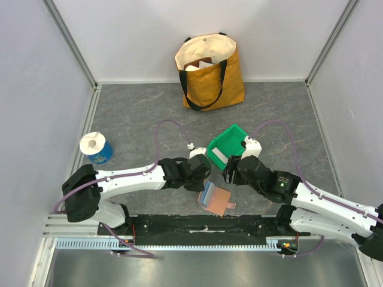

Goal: Put the credit cards into the card holder
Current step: Adjust the card holder at the center of the board.

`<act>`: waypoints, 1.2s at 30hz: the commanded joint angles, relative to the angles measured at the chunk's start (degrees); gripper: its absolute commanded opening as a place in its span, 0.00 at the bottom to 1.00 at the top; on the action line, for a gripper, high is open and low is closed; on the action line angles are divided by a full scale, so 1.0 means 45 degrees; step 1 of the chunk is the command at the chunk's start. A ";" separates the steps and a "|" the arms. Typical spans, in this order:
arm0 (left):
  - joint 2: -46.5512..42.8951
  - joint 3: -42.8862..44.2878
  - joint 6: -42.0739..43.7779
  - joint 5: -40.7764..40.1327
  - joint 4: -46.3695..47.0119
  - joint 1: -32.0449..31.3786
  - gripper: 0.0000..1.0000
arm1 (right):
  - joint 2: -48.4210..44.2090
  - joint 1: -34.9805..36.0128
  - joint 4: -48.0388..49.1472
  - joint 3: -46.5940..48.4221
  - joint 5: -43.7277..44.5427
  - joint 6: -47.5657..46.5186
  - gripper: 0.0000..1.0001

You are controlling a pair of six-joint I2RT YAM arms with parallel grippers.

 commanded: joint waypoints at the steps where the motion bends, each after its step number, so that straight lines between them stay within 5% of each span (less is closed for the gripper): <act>1: 0.0892 0.1959 -0.0385 -0.2620 -0.1952 -0.1066 0.02 | 0.0025 -0.0008 -0.1001 0.0368 0.1454 0.0644 0.68; 11: -0.0688 0.1687 -0.0915 -0.4790 -0.3673 -0.1186 0.02 | 0.1040 -0.0903 -0.0633 0.1656 0.1243 -0.1382 0.67; 18: 0.0678 0.2276 -0.0871 -0.4869 -0.4474 -0.1186 0.02 | 0.2544 -0.2389 -0.0086 0.2946 -0.0534 -0.3024 0.70; 36: -0.4671 -0.3272 -0.0854 -0.1665 0.0057 0.1861 0.02 | 0.6079 -0.5905 0.1888 0.4216 -0.6745 -0.6443 0.75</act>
